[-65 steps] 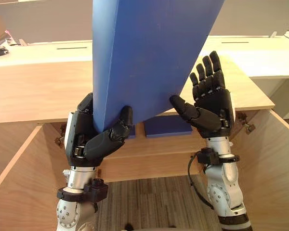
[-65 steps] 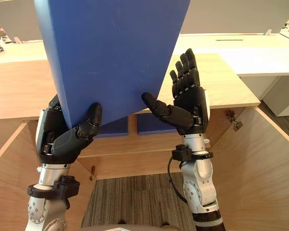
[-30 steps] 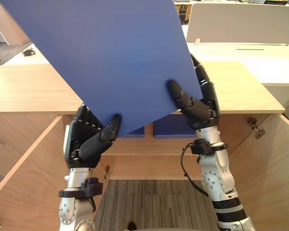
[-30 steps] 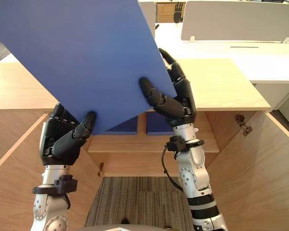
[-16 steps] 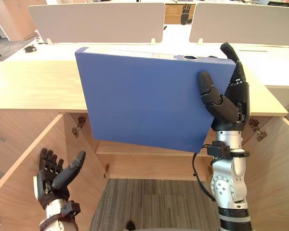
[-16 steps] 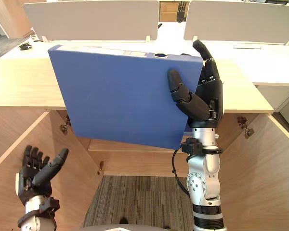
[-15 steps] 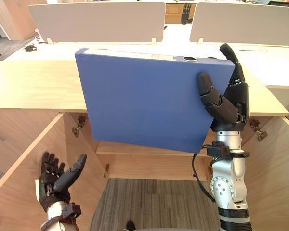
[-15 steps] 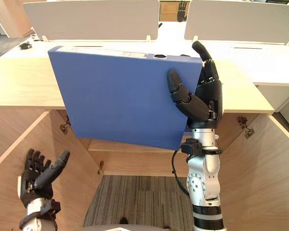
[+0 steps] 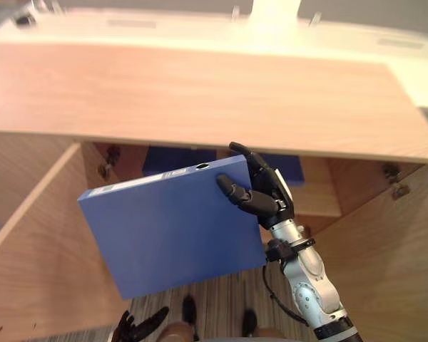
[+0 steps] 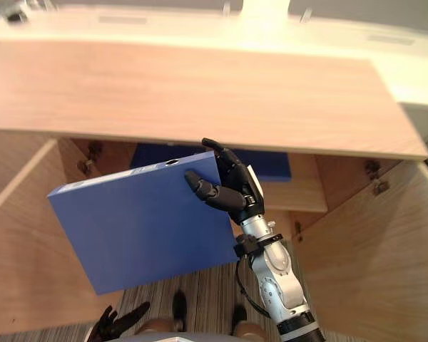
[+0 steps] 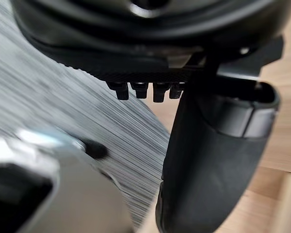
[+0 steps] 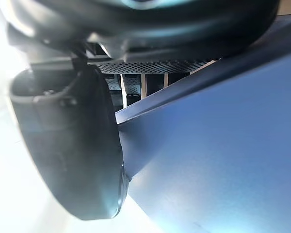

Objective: Walk over to the cabinet, pick up the folder, carry it to the office cabinet, place the folder inside the office cabinet, then close the office cabinet door

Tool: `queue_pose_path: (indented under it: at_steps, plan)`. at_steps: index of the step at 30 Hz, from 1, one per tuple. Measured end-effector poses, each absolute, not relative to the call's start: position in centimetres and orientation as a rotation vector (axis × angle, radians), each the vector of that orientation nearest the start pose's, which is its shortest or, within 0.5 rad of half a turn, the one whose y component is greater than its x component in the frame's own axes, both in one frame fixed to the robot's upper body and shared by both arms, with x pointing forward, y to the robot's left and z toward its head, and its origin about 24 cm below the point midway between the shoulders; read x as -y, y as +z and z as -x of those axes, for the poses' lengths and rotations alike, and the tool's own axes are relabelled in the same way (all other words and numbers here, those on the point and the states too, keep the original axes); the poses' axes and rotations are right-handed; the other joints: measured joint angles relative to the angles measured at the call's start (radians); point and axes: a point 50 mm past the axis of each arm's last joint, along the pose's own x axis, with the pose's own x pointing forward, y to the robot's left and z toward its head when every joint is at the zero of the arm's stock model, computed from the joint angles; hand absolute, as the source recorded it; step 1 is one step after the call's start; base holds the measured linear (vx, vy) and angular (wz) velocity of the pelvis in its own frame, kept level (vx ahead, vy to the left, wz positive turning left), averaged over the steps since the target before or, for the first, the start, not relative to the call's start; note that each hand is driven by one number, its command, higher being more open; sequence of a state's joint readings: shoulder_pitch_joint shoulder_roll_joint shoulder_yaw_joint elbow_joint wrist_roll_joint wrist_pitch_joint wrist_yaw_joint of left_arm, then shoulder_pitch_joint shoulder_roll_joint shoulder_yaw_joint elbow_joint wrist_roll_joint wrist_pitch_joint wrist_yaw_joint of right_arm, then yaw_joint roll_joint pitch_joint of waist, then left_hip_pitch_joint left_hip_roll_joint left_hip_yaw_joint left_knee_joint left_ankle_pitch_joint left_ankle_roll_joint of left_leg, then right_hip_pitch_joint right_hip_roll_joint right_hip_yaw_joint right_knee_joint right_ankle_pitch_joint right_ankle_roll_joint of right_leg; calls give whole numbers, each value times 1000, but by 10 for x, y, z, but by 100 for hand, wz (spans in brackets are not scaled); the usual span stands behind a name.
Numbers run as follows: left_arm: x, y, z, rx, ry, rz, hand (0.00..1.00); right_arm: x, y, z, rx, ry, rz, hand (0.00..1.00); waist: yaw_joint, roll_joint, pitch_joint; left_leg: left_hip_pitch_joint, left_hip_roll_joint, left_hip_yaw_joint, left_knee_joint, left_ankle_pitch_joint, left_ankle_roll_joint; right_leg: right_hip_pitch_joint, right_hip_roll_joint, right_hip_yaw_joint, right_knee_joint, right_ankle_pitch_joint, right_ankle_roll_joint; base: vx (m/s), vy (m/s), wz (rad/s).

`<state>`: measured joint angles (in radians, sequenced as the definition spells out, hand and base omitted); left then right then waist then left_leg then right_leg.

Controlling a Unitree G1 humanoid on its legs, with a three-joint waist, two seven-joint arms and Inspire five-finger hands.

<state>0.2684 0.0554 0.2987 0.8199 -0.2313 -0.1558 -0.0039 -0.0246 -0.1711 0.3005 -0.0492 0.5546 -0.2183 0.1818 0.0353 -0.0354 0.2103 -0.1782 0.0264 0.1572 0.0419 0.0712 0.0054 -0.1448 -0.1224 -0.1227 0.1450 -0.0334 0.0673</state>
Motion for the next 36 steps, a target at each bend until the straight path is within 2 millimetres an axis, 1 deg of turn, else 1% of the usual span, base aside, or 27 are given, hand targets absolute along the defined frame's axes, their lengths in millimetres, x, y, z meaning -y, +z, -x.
queue_pose_path:
  at_steps: [2, 3, 4, 6, 7, 8, 10, 11, 12, 13, 15, 16, 17, 18, 19, 20, 21, 23, 26, 31, 33, 34, 36]
  plan:
    - [-233, -139, -89, -826, 481, 208, 100, 105, 73, -253, 204, 452, -375, 0, 0, 19, 67, -93, 13, -3, 118, -37, 3, -74, 0, 4, 77, -20, -2, -170, 0, 1]
    - [-230, -137, -97, -807, 458, 203, 100, 106, 73, -255, 200, 444, -363, 0, 0, 34, 86, -141, 19, -4, 165, -58, 2, -120, -1, 4, 120, -35, -2, -151, 10, -1]
    - [-229, -136, -102, -796, 445, 200, 100, 106, 75, -257, 204, 442, -357, 0, 0, 39, 102, -158, 20, -3, 187, -65, 2, -140, -2, 6, 143, -42, -2, -148, 19, -4]
    - [-225, -130, -120, -739, 411, 195, 100, 105, 85, -263, 238, 445, -347, 0, -3, 60, 146, -250, 31, -1, 276, -92, 2, -237, -10, 15, 236, -74, -5, -168, 26, -7]
    - [-224, -128, -125, -723, 398, 191, 100, 105, 87, -265, 247, 442, -345, 0, -4, 65, 155, -271, 34, -1, 291, -97, 2, -259, -10, 17, 254, -80, -5, -130, 13, -4]
    - [-222, -123, -136, -688, 375, 184, 100, 105, 93, -269, 266, 437, -341, 0, -3, 75, 181, -301, 39, 0, 320, -104, 0, -292, -10, 20, 287, -91, -9, -111, -9, -3]
    - [-215, -115, -150, -630, 331, 178, 100, 108, 102, -275, 300, 398, -326, 0, -2, 90, 201, -366, 49, 0, 381, -124, 1, -360, -12, 23, 355, -115, -10, -97, -27, -2]
    - [-214, -113, -154, -614, 323, 179, 100, 109, 104, -277, 309, 381, -322, 0, 0, 93, 203, -386, 51, 0, 399, -129, 1, -382, -13, 25, 376, -122, -10, -64, -29, 0]
    - [-210, -107, -163, -574, 307, 182, 100, 114, 112, -282, 340, 326, -333, 0, 5, 100, 213, -431, 58, 2, 437, -141, 1, -430, -15, 26, 420, -139, -14, -43, -26, -1]
    - [-209, -104, -167, -555, 302, 184, 100, 116, 117, -285, 356, 296, -344, 0, 6, 102, 218, -450, 60, 2, 452, -147, 1, -449, -15, 26, 437, -148, -11, -38, -40, 0]
    - [-202, -93, -180, -488, 297, 212, 100, 129, 142, -298, 442, 166, -394, 0, 10, 111, 233, -521, 74, 2, 506, -165, -2, -516, -16, 20, 488, -171, -18, -22, -37, 1]
    - [-200, -91, -183, -474, 298, 225, 100, 133, 149, -302, 466, 132, -405, 0, 12, 112, 233, -538, 77, 1, 518, -170, -3, -534, -17, 19, 499, -173, -19, 6, -31, 1]
    - [-195, -87, -189, -449, 297, 242, 100, 144, 165, -308, 519, 50, -429, 0, 19, 115, 235, -569, 83, -3, 544, -179, -4, -562, -17, 15, 521, -178, -24, 0, 0, 0]
    - [-192, -84, -192, -437, 294, 248, 100, 150, 173, -311, 545, 5, -444, 0, 25, 116, 239, -580, 84, -3, 555, -184, -3, -572, -18, 15, 534, -183, -24, 50, -29, 4]
    - [-186, -79, -198, -411, 275, 257, 100, 165, 192, -318, 610, -102, -490, 0, 35, 121, 243, -602, 88, -7, 584, -190, 4, -590, -21, 11, 560, -196, -27, 46, -19, 5]
    - [-185, -77, -200, -400, 274, 262, 100, 171, 199, -320, 636, -141, -508, 0, 37, 123, 244, -610, 90, -7, 592, -193, 3, -596, -22, 8, 567, -200, -28, 63, -22, 7]
    - [-184, -74, -202, -382, 284, 277, 100, 180, 214, -323, 685, -207, -554, 0, 38, 123, 244, -623, 91, -8, 597, -197, 3, -609, -24, 4, 574, -205, -31, 73, -17, 4]
    - [-180, -70, -206, -363, 286, 290, 100, 196, 235, -323, 762, -297, -626, 0, 44, 132, 249, -636, 93, -9, 599, -197, 3, -616, -25, -6, 575, -206, -32, 93, -19, 5]
    - [-178, -67, -209, -345, 293, 309, 100, 214, 252, -322, 821, -399, -732, 0, 49, 135, 250, -651, 93, -11, 598, -198, 3, -624, -33, -28, 576, -213, -39, 75, -20, 10]
    - [-173, -60, -214, -306, 279, 316, 100, 241, 271, -328, 841, -546, -799, 0, 65, 136, 250, -679, 87, -23, 592, -197, 3, -641, -43, -53, 579, -221, -45, 21, -18, 11]
    - [-171, -57, -216, -291, 288, 333, 100, 253, 285, -328, 865, -590, -825, 0, 65, 138, 250, -702, 76, -34, 590, -192, 6, -660, -55, -67, 586, -225, -44, 10, -9, 20]
    - [-171, -56, -216, -288, 288, 338, 100, 256, 290, -328, 871, -597, -827, 100, 64, 139, 251, -708, 74, -36, 589, -190, 6, -664, -56, -69, 586, -225, -44, 16, -4, 15]
    - [-168, -53, -218, -274, 280, 342, 100, 266, 310, -326, 910, -610, -802, 100, 67, 142, 250, -727, 68, -39, 588, -188, 7, -679, -62, -75, 586, -225, -44, 26, -3, 9]
